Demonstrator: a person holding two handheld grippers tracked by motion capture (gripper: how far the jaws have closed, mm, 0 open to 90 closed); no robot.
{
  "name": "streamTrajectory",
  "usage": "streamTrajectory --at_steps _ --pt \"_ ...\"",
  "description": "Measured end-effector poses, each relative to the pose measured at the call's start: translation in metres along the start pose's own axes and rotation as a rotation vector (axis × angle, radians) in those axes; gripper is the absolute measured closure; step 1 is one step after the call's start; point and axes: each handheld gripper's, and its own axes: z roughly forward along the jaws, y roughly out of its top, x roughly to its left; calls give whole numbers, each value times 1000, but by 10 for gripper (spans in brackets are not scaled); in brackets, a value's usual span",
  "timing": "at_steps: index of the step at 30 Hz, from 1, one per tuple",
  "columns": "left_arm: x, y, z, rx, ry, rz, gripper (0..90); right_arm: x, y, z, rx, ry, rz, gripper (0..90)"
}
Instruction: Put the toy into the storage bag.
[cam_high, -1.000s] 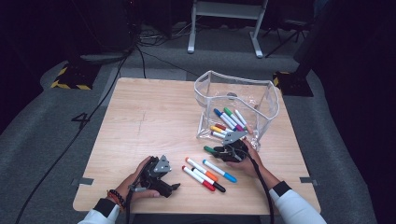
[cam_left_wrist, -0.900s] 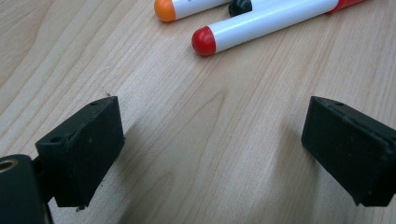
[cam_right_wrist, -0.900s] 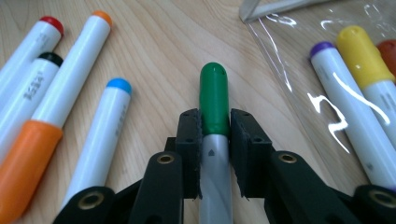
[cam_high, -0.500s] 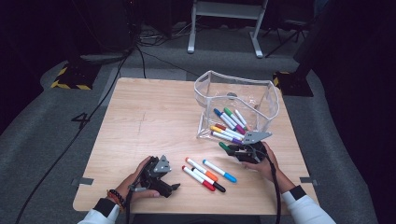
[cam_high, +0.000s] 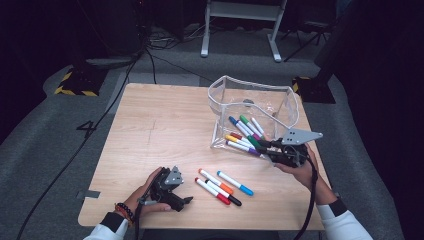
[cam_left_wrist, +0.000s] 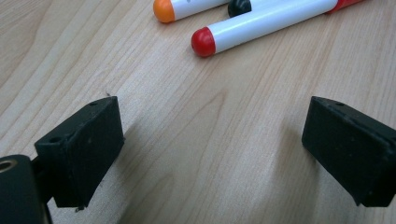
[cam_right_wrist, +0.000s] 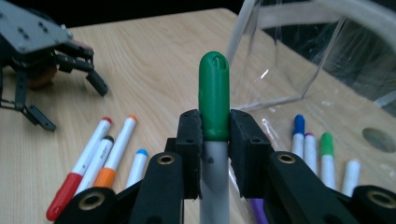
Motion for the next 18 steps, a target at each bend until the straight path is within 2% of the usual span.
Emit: streamTrajectory --at_steps 2,3,5,6,11,14,15,18 --pt "0 0 0 0 0 0 58 -1 5 -2 3 -4 -9 749" --pt "0 0 0 0 0 0 58 -2 14 -6 5 -5 -20 749" --pt "0 0 0 0 0 0 58 -3 18 -7 7 -5 -25 749" --pt "0 0 0 0 0 0 58 -6 28 -11 4 -7 -32 749" --pt "0 0 0 0 0 0 58 -12 56 -22 -7 -22 -56 749" --pt "0 0 0 1 1 0 58 -15 66 -24 -1 -35 -67 749" --pt "0 0 0 0 0 0 58 -21 76 -25 -1 -49 -70 748" --pt "0 0 0 0 0 0 58 -26 82 -26 3 -60 -69 748"
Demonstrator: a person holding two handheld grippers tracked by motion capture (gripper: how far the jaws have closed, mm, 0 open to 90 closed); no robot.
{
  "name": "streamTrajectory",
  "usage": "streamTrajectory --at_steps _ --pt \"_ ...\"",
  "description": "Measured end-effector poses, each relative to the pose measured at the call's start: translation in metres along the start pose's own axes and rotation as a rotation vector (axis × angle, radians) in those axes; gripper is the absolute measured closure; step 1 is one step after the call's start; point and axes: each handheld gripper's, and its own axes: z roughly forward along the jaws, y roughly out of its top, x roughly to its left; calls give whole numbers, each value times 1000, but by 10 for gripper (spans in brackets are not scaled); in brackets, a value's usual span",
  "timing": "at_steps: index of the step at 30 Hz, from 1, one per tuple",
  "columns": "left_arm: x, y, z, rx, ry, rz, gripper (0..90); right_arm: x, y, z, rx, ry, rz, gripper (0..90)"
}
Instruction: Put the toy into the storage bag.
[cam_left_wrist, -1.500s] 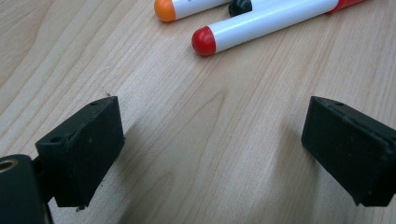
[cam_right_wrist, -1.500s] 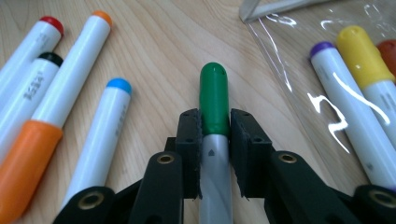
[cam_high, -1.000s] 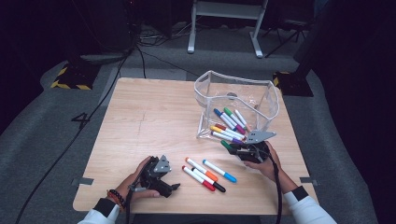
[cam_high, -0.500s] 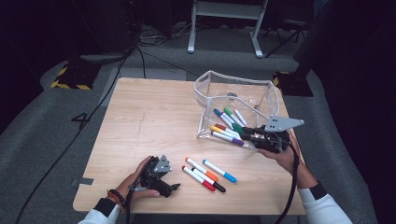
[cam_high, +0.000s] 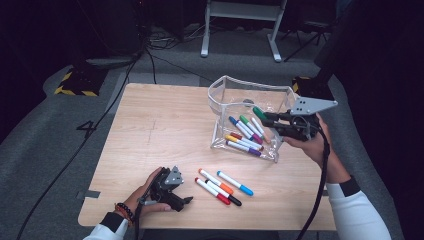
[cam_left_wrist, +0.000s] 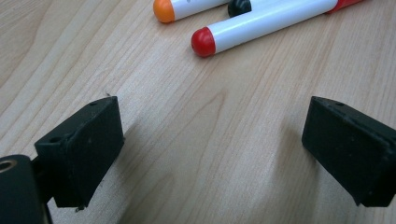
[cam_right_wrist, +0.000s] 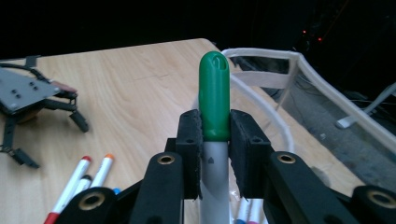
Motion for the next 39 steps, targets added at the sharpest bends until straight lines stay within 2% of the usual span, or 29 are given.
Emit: streamTrajectory --at_steps 1,3,4,6,7,8,10,12,13,18,20,22,24,25,29,30,31,32,33,34,35,36,39 --pt "0 0 0 0 0 0 58 -9 6 1 13 -22 -9 748" --pt "0 0 0 0 0 0 58 -17 11 3 23 -36 -1 748" --pt "0 0 0 0 0 0 58 -17 11 3 23 -36 -1 748" --pt "0 0 0 0 1 0 58 -29 17 8 47 -56 3 748" --pt "0 0 0 0 0 0 58 -29 17 8 47 -56 3 748" --pt "0 0 0 0 0 0 58 -37 20 13 70 -66 8 749" --pt "0 0 0 0 0 0 58 -46 22 18 84 -76 17 749" --pt "0 0 0 0 0 0 58 -49 22 20 89 -79 19 748" --pt "0 0 0 0 0 0 58 -56 23 26 95 -78 31 748" --pt "0 0 0 0 0 0 58 -69 21 45 165 -99 36 748" --pt "0 0 0 0 0 0 58 -72 20 49 176 -101 43 748" --pt "0 0 0 0 0 0 58 -81 13 61 228 -108 67 748" --pt "0 0 0 0 0 -1 58 -83 11 64 243 -112 71 748" --pt "0 0 0 0 0 0 58 -88 6 72 286 -109 89 748" --pt "0 0 0 0 0 0 58 -93 -2 84 370 -119 118 748" --pt "0 0 0 0 0 0 58 -93 -2 84 370 -119 118 748" --pt "0 0 0 0 0 0 58 -92 -4 88 412 -114 120 748" --pt "0 0 0 0 0 0 58 -92 -4 88 412 -114 120 748" --pt "0 0 0 0 0 0 58 -91 -6 92 453 -94 112 747" --pt "0 0 0 0 0 0 58 -91 -6 92 453 -94 112 747" --pt "0 0 0 0 0 0 58 -90 -8 97 504 -62 114 746" --pt "0 0 0 0 0 0 58 -89 -8 99 524 -35 110 746" --pt "0 0 0 0 0 0 58 -85 -7 101 535 -12 97 742"
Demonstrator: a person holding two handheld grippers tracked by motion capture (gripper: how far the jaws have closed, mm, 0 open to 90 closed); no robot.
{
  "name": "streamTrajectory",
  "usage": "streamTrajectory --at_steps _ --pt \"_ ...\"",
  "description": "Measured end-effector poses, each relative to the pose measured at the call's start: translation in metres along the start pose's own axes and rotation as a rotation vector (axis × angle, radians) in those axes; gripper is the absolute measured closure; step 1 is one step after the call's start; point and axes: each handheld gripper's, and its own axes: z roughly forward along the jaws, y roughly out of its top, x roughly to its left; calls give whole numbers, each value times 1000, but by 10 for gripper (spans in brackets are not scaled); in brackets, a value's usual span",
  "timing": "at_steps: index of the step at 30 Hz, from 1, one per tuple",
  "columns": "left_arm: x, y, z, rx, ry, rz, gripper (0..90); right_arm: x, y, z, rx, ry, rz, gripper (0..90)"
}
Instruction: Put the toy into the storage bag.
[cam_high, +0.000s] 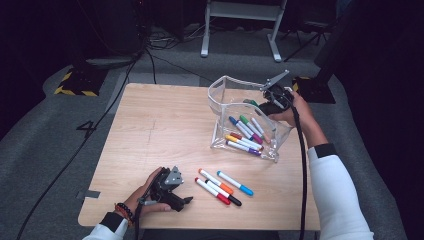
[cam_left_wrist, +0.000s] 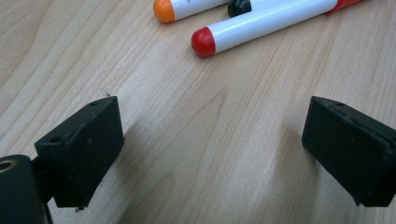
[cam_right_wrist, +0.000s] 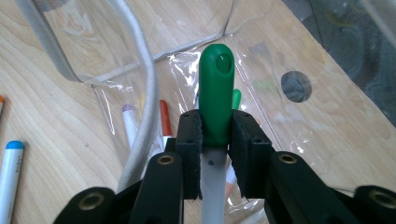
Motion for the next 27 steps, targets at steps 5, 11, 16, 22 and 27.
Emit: streamTrajectory --at_steps 5,11,16,22,27 --pt "0 0 0 0 0 0 58 3 2 -1 -4 -12 -2 643" --pt "0 0 0 0 0 0 58 4 1 -9 -69 -53 16 553" --pt "0 0 0 0 0 0 58 6 -4 -33 -220 -89 57 463" --pt "0 0 0 0 0 0 58 20 -14 -59 -346 -57 38 442" --pt "0 0 0 0 0 0 58 35 -26 -73 -407 -45 15 419"
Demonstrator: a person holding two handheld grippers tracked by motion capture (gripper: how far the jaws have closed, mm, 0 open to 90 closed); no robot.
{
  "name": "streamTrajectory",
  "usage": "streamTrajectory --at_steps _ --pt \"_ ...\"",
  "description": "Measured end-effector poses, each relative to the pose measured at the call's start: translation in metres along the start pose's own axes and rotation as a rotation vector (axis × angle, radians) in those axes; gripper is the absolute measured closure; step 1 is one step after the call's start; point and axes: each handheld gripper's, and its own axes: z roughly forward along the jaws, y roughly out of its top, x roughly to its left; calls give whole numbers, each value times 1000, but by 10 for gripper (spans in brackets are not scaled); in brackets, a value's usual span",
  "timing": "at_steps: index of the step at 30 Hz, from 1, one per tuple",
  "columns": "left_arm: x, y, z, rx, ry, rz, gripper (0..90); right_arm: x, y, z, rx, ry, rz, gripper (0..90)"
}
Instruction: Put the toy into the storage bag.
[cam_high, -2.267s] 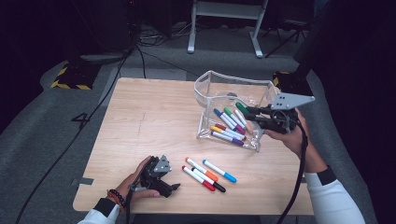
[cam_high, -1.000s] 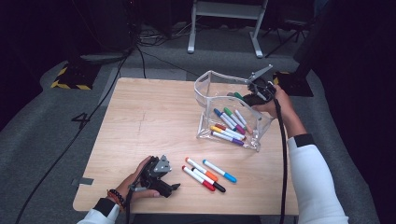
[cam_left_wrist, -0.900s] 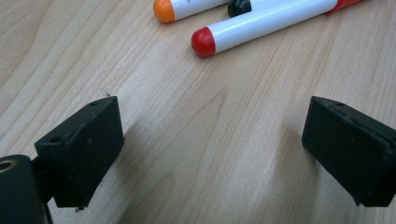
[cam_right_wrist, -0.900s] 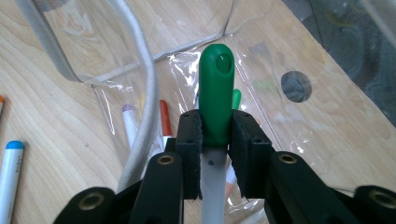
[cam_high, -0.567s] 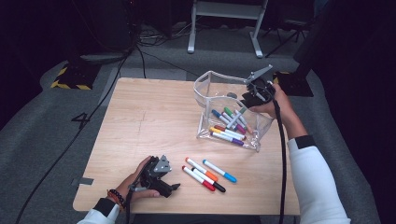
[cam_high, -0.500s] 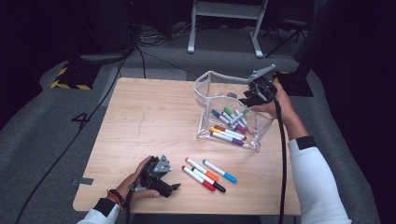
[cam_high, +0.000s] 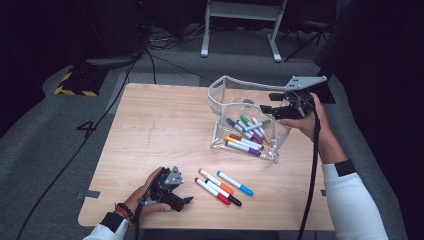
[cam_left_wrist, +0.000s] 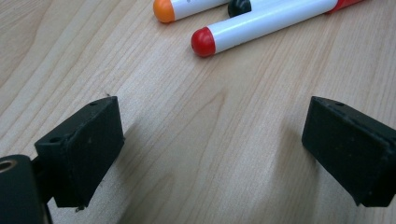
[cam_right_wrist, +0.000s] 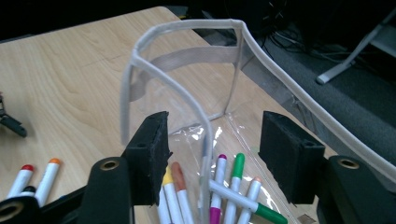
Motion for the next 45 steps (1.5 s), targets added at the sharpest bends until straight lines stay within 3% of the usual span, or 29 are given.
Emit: streamTrajectory --at_steps 5,6,11,13,17,18,19,22,24,25,33,38,43,45 --pt "0 0 0 0 0 0 58 17 -11 -11 -36 35 -26 410" --pt "0 0 0 0 1 0 58 26 -19 -14 -46 46 -37 409" --pt "0 0 0 1 1 -2 58 44 -36 -15 -58 85 -48 408" --pt "0 0 0 0 2 -2 58 61 -54 -10 -46 108 -73 408" --pt "0 0 0 0 3 -2 58 72 -68 -5 -40 130 -79 410" --pt "0 0 0 0 3 -3 58 82 -80 1 -30 164 -71 413" --pt "0 0 0 0 3 -3 58 82 -80 1 -30 164 -71 413" --pt "-1 0 0 0 4 -3 58 99 -105 14 17 189 -96 423" --pt "-1 0 0 0 3 -4 58 104 -111 17 24 200 -92 424" --pt "-1 0 0 0 4 -3 58 110 -123 24 48 221 -86 426" --pt "-1 0 0 0 4 -3 58 127 -160 47 116 302 -54 439" --pt "-1 0 0 0 4 -4 58 134 -168 61 142 334 -49 447" --pt "-1 0 0 0 4 -4 59 139 -173 71 163 312 -68 498" --pt "-1 0 0 0 4 -4 58 136 -175 72 166 316 -52 530"
